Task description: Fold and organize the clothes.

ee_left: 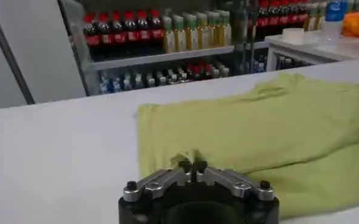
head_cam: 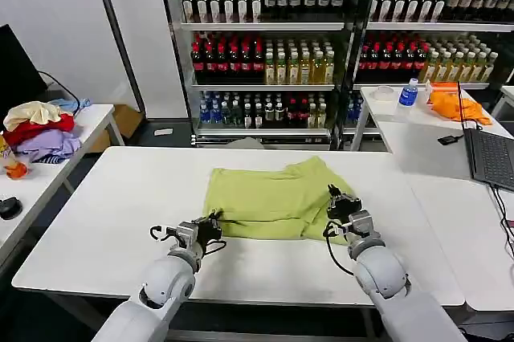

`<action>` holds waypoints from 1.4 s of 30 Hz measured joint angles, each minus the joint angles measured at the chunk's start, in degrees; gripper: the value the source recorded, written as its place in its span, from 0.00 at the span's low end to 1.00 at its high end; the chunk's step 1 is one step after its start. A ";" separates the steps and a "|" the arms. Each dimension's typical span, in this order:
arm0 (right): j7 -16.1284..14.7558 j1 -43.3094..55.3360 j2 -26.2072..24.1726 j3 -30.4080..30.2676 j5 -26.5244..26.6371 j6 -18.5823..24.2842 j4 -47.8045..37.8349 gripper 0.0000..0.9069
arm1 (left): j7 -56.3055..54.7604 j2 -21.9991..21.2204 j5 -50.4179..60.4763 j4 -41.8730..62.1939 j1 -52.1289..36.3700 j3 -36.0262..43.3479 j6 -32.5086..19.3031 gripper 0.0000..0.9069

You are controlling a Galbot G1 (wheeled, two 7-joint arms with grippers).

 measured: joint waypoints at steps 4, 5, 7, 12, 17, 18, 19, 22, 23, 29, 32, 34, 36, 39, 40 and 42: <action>-0.02 -1.34 -0.04 0.99 -0.14 0.54 1.05 1.00 | 0.00 0.04 0.11 -0.21 0.39 -0.43 -0.04 1.00; -0.03 -1.79 -0.05 1.29 -0.13 0.75 1.39 1.00 | -0.03 0.07 0.11 -0.34 0.48 -0.55 -0.05 1.00; -0.01 -2.72 -0.02 2.00 -0.17 0.94 2.10 1.00 | -0.13 0.17 0.10 -0.51 0.72 -0.77 -0.14 1.00; 0.29 -5.82 0.19 4.27 -0.12 0.97 4.27 1.00 | -0.47 0.31 0.00 -1.06 1.69 -1.44 -0.29 1.00; 0.39 -9.60 0.16 7.30 -0.26 0.89 5.72 1.00 | -0.67 0.32 -0.01 -1.27 2.59 -1.80 -0.37 1.00; 0.39 -10.35 0.16 7.94 -0.21 0.82 5.99 1.00 | -0.78 0.23 -0.04 -1.16 2.69 -1.85 -0.38 1.00; 0.42 -11.12 0.18 8.59 -0.10 0.68 6.15 1.00 | -0.83 0.16 -0.06 -1.08 2.79 -1.91 -0.40 1.00; 0.69 -13.25 0.38 10.38 0.61 -0.06 6.20 1.00 | -0.94 -0.11 -0.14 -0.79 3.14 -2.10 -0.43 1.00; 0.78 -13.70 0.43 10.85 0.87 -0.31 6.19 1.00 | -0.97 -0.19 -0.18 -0.72 3.20 -2.12 -0.43 1.00; 1.24 -15.99 1.02 12.24 3.10 -2.32 5.19 0.99 | -1.33 -0.51 -0.69 0.18 2.90 -1.98 -0.56 0.11; 1.63 -16.54 1.40 12.51 5.02 -3.54 4.75 0.17 | -1.45 -0.72 -0.81 0.77 2.57 -1.86 -0.85 0.02; 1.75 -16.73 1.64 12.58 6.45 -4.01 4.36 0.00 | -1.46 -0.88 -0.84 1.05 2.54 -1.77 -0.94 0.02; 1.84 -16.85 1.77 12.60 7.65 -4.35 4.06 0.00 | -1.46 -0.95 -0.82 1.18 2.58 -1.69 -1.04 0.02; 1.90 -16.86 1.89 12.50 8.99 -4.66 3.69 0.00 | -1.40 -0.93 -0.80 1.39 2.68 -1.62 -1.23 0.02; 1.89 -16.86 1.93 12.47 9.36 -4.78 3.64 0.00 | -1.37 -0.90 -0.80 1.45 2.67 -1.62 -1.27 0.02; 1.89 -16.85 1.97 12.42 9.90 -4.96 3.61 0.00 | -1.30 -0.78 -0.81 1.53 2.64 -1.62 -1.30 0.02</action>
